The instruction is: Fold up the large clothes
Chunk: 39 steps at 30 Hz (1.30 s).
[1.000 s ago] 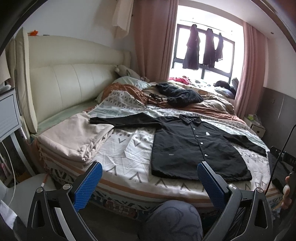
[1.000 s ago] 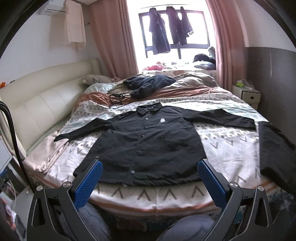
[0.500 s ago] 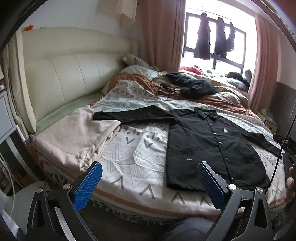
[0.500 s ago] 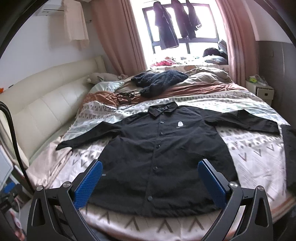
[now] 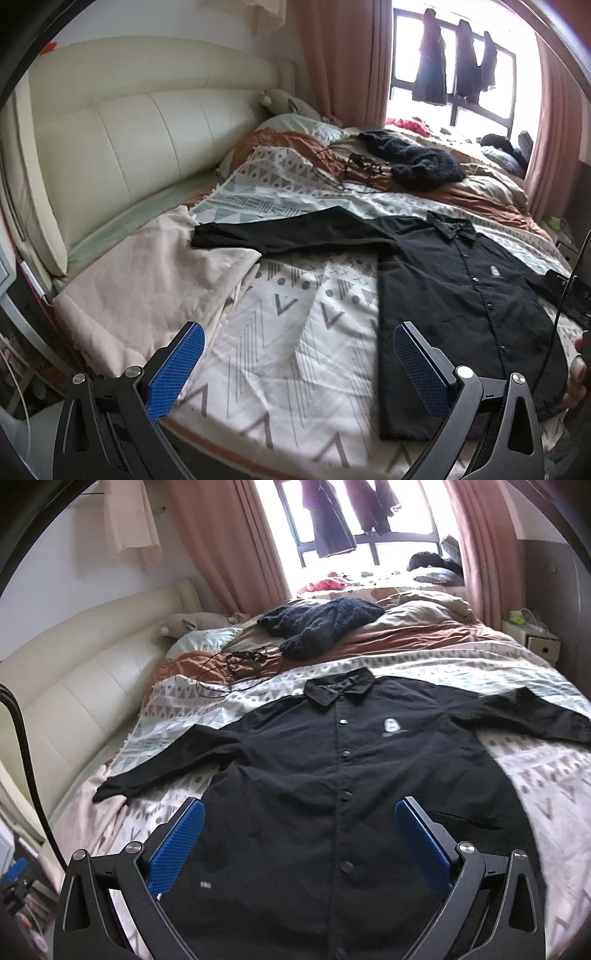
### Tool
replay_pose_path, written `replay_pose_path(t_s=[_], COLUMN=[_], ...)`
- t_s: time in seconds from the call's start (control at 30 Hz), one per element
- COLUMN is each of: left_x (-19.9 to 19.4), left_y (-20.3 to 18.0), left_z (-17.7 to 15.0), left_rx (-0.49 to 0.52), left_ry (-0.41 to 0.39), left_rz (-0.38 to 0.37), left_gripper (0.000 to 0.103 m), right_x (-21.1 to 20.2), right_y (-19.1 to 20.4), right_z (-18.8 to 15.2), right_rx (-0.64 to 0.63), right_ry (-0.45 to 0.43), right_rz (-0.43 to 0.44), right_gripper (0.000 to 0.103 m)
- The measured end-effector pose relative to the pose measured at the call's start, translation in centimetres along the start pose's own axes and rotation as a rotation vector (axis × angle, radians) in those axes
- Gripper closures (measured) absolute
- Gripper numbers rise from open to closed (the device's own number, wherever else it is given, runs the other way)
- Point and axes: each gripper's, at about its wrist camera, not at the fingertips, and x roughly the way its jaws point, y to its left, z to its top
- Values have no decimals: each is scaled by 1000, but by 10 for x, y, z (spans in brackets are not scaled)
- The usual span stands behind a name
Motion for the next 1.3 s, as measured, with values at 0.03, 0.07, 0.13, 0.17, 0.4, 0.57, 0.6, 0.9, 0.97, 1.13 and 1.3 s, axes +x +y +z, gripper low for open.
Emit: replay_pose_path(t_s=[0.03,0.07,0.13,0.17,0.4,0.57,0.6,0.9,0.97,1.13,1.3], left_x=[5,14,29,34,77,105,113,189,211,260,296], left_y=[1,5,14,16,44,70,76,120,133,159,174], left_z=[2,6,12,14,46,72,79,116,118,110,96], left_rx=[-4,-15,-43,-52,-84,-155,-171,-220,-257,-349,-434], left_ry=[3,8,25,33,52,45,44,104,143,247,338], left_rz=[5,16,24,25,81,106,104,155,167,179,168], left_gripper=[1,1,1,1,1,1,2,20,21,21,30], right_x=[12,20,42,51,95,120,125,185,199,228,253], right_y=[2,4,9,11,22,32,33,43,43,45,45], right_z=[1,1,4,5,20,34,36,52,56,62,60], right_rx=[-1,-1,-5,-7,-25,-54,-59,-55,-49,-22,-7], right_ry=[12,23,47,56,81,74,72,132,148,178,214], right_rz=[1,2,9,10,18,29,28,39,53,90,119], right_gripper=[0,0,0,0,0,0,0,13,16,30,43])
